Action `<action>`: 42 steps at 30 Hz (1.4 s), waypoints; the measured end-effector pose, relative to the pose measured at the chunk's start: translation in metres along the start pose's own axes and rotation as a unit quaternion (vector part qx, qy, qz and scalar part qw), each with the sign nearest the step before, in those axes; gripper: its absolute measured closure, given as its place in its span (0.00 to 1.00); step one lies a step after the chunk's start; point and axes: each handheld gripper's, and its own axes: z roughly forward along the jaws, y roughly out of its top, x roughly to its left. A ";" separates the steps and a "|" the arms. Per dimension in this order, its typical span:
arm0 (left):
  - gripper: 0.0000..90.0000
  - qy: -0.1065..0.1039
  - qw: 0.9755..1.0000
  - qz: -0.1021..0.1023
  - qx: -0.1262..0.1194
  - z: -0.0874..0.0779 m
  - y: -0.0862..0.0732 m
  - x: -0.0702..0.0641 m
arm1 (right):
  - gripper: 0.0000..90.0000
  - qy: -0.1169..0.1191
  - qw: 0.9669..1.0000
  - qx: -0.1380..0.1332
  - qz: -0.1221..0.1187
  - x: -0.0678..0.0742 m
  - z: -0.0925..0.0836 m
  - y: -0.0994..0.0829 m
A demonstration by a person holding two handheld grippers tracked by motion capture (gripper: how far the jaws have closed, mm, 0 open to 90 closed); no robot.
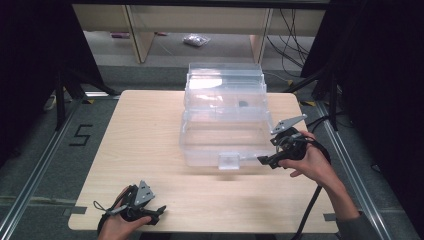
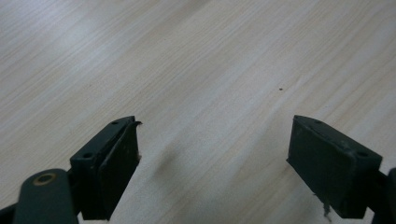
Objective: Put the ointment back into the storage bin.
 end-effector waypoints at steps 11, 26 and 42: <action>0.18 -0.001 1.000 0.000 0.000 0.000 0.000 0.000 | 0.21 0.005 1.000 -0.024 -0.012 0.008 0.001 -0.013; 0.18 0.000 1.000 0.001 0.001 0.000 0.000 0.000 | 0.21 0.008 1.000 -0.028 -0.005 0.020 0.000 -0.032; 0.18 0.004 1.000 0.006 0.001 -0.001 0.001 0.000 | 0.20 0.011 0.999 -0.037 -0.015 0.032 0.003 -0.051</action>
